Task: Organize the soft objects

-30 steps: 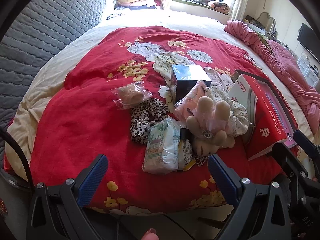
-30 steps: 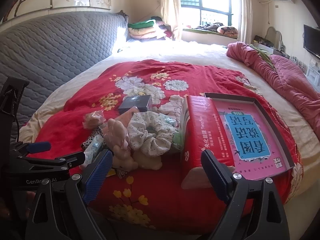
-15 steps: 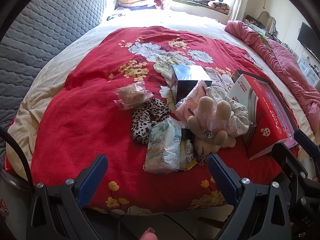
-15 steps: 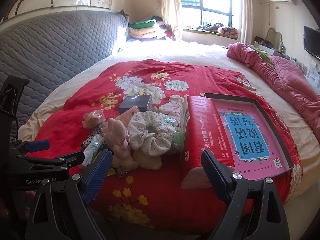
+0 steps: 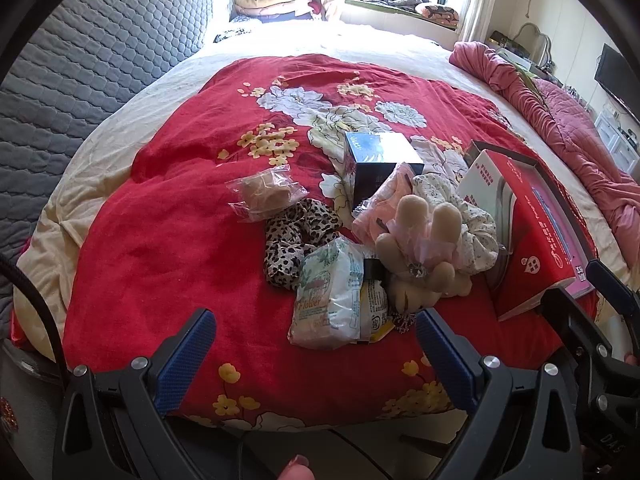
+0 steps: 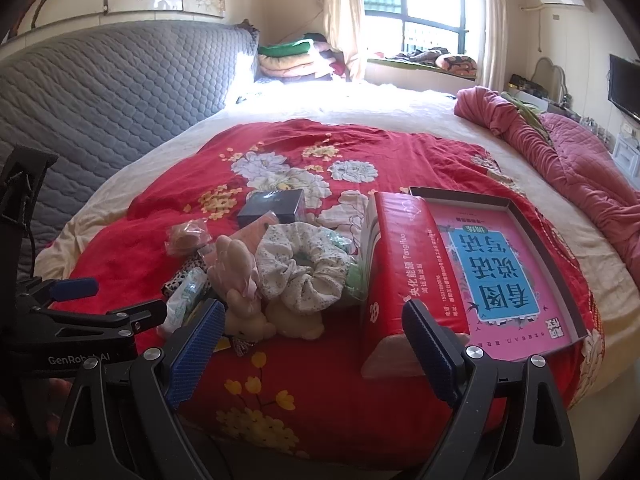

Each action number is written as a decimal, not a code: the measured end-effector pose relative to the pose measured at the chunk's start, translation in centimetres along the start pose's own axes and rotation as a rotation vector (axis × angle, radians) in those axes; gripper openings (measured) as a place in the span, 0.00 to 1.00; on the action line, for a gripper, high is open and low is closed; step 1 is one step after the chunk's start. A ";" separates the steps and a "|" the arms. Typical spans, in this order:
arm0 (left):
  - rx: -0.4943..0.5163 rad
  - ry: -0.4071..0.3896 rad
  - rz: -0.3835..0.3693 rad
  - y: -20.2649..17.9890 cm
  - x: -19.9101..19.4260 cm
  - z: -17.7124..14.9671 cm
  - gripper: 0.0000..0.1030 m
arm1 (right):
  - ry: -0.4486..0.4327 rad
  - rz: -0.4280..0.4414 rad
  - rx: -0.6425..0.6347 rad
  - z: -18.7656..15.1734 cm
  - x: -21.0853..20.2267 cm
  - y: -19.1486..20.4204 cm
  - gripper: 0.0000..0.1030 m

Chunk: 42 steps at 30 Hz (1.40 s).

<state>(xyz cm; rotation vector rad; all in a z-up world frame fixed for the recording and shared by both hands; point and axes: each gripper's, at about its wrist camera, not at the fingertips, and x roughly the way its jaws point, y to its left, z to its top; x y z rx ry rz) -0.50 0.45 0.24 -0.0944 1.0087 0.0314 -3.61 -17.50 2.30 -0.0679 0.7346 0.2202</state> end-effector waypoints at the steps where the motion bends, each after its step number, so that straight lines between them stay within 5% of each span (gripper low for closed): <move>1: 0.002 0.000 0.000 0.0 0.0 0.0 0.98 | 0.002 0.001 0.001 0.0 0.0 0.0 0.88; 17: -0.003 0.003 -0.008 0.4 0.6 0.1 0.98 | 0.016 -0.003 -0.018 0.0 1.3 0.1 0.88; 28: -0.123 -0.008 -0.020 5.2 2.8 2.0 0.98 | 0.053 -0.037 -0.180 0.4 4.7 0.9 0.88; 42: -0.212 0.055 -0.066 9.0 10.5 7.5 0.98 | 0.072 -0.074 -0.322 1.9 9.6 0.8 0.88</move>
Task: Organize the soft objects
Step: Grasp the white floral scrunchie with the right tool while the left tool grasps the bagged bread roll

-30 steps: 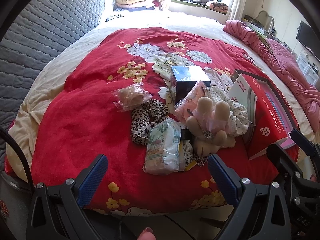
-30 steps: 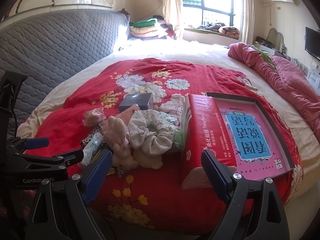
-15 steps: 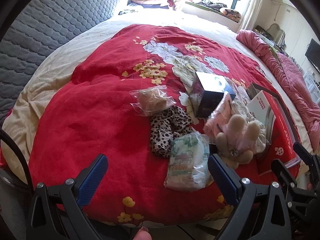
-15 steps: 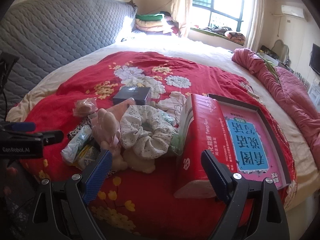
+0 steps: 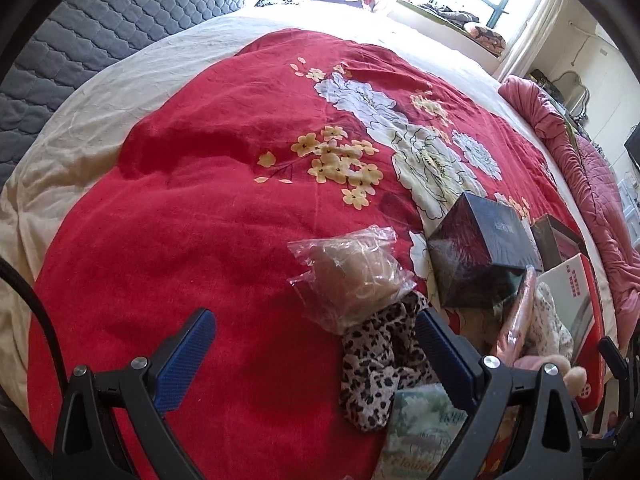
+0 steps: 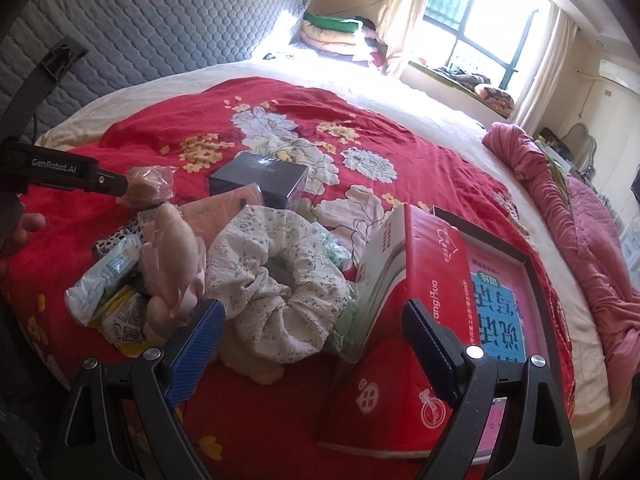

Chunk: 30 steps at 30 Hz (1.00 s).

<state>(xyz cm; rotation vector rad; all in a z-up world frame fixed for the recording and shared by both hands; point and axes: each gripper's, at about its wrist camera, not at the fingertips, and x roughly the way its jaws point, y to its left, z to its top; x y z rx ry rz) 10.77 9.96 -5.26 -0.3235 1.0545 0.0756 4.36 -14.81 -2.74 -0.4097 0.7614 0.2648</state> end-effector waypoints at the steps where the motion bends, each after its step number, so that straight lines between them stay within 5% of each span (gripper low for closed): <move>1: -0.006 0.008 -0.014 -0.2 0.5 0.3 0.98 | -0.002 0.000 -0.011 0.1 0.2 0.0 0.88; 11: -0.046 0.081 -0.039 -2.0 4.8 1.8 0.83 | 0.018 0.030 -0.147 0.7 2.6 1.5 0.85; 14: -0.041 0.075 -0.029 -1.9 5.1 1.6 0.79 | 0.039 0.076 -0.135 0.9 3.5 1.5 0.71; 19: -0.042 0.053 -0.045 -1.5 4.8 1.6 0.67 | 0.051 0.190 -0.068 1.0 4.0 1.1 0.26; 23: -0.061 0.027 -0.080 -0.7 4.3 1.6 0.58 | 0.013 0.225 0.022 1.0 3.3 -0.2 0.18; 30: -0.037 -0.092 -0.098 -0.8 -0.5 1.5 0.57 | -0.112 0.232 0.167 1.8 -0.1 -3.7 0.15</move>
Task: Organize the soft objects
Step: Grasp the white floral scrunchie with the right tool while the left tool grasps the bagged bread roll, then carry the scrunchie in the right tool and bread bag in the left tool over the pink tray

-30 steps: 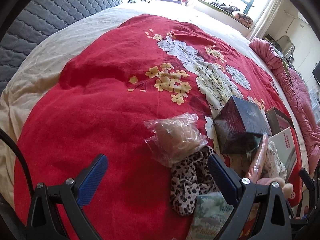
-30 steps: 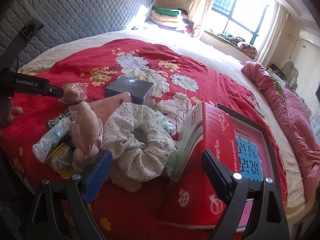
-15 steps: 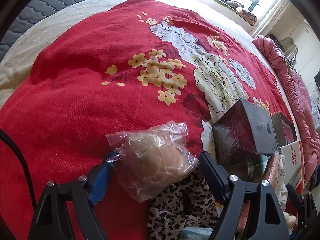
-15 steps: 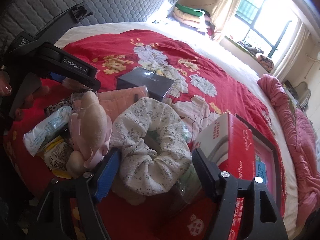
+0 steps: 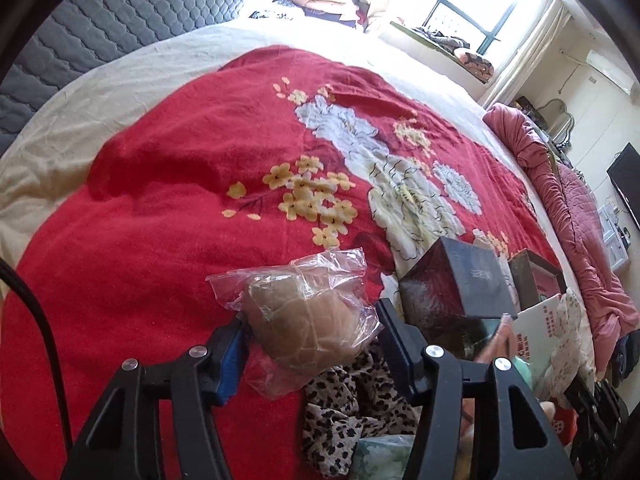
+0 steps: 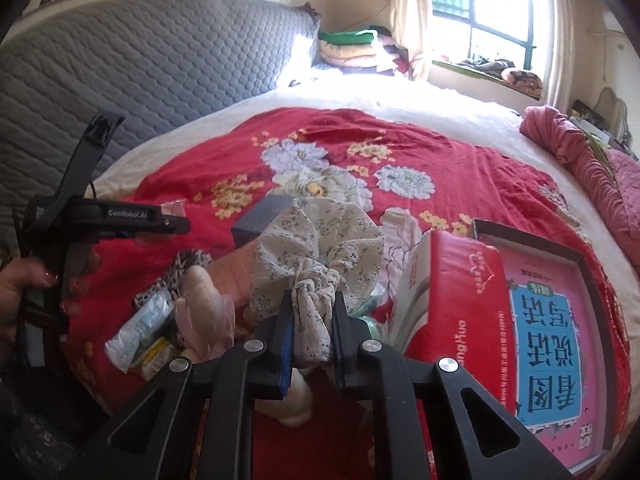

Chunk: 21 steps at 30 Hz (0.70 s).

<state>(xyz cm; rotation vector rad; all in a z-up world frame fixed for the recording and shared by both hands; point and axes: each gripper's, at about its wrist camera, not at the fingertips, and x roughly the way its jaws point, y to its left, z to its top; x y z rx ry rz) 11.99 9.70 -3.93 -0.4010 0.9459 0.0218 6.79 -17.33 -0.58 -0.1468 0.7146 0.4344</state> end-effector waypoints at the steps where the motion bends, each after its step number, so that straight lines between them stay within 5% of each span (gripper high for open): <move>1: 0.013 -0.018 -0.006 -0.4 -0.9 0.0 0.57 | -0.014 -0.001 0.011 0.2 -0.5 -0.3 0.15; 11: 0.193 -0.093 -0.106 -9.1 -7.5 -1.6 0.57 | -0.130 -0.045 0.065 0.6 -6.3 -2.1 0.15; 21: 0.348 -0.072 -0.163 -17.9 -8.6 -4.6 0.57 | -0.194 -0.111 0.168 -1.2 -11.0 -6.0 0.15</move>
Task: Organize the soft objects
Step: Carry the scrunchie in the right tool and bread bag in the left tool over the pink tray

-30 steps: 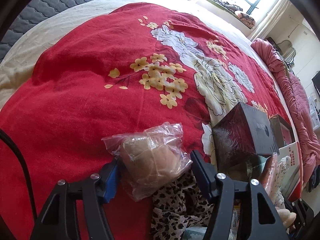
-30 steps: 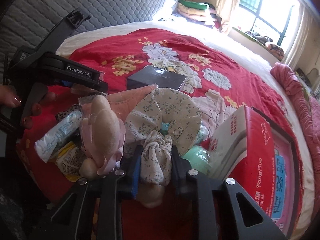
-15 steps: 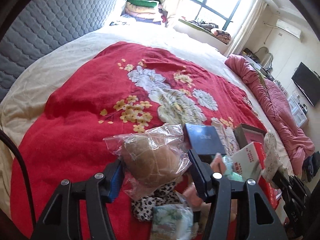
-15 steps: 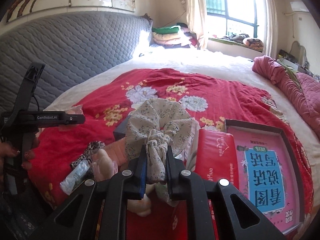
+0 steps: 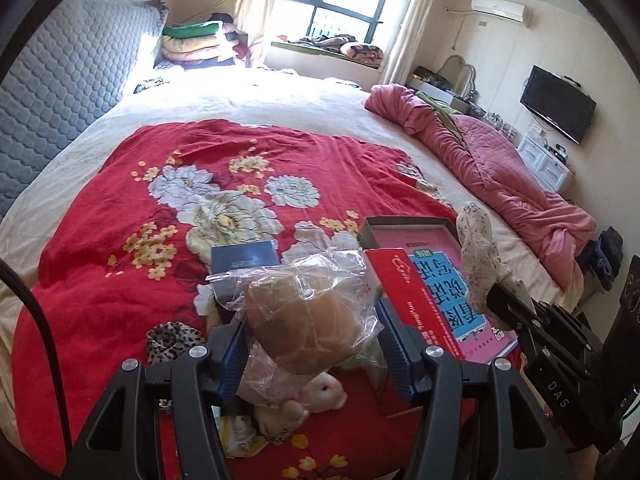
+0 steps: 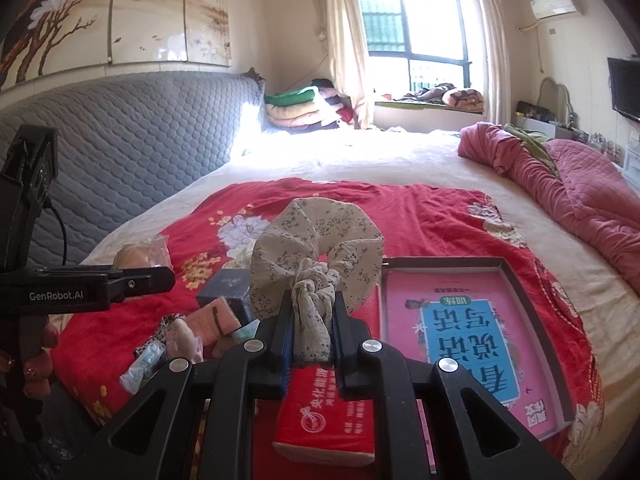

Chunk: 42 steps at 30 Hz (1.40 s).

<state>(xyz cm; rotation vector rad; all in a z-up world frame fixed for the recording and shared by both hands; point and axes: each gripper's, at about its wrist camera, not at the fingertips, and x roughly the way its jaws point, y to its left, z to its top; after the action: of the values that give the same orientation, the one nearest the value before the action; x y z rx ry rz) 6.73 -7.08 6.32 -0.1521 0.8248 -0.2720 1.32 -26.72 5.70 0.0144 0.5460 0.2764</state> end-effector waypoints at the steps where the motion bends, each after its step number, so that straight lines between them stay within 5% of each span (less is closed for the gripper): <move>1: 0.016 0.002 -0.001 -0.9 0.1 0.1 0.57 | -0.007 -0.009 0.014 -0.1 -0.4 -0.6 0.15; 22: 0.245 0.148 -0.093 -14.3 6.9 -0.1 0.57 | -0.023 -0.239 0.230 -3.1 -3.2 -12.5 0.15; 42: 0.460 0.449 -0.109 -21.6 16.3 -3.2 0.58 | 0.236 -0.303 0.375 -8.6 2.0 -19.4 0.19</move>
<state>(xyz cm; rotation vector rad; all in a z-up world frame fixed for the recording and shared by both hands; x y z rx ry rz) 11.03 -32.64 -2.07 0.3071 1.1758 -0.6047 3.54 -45.36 -4.34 0.2633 0.8185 -0.1250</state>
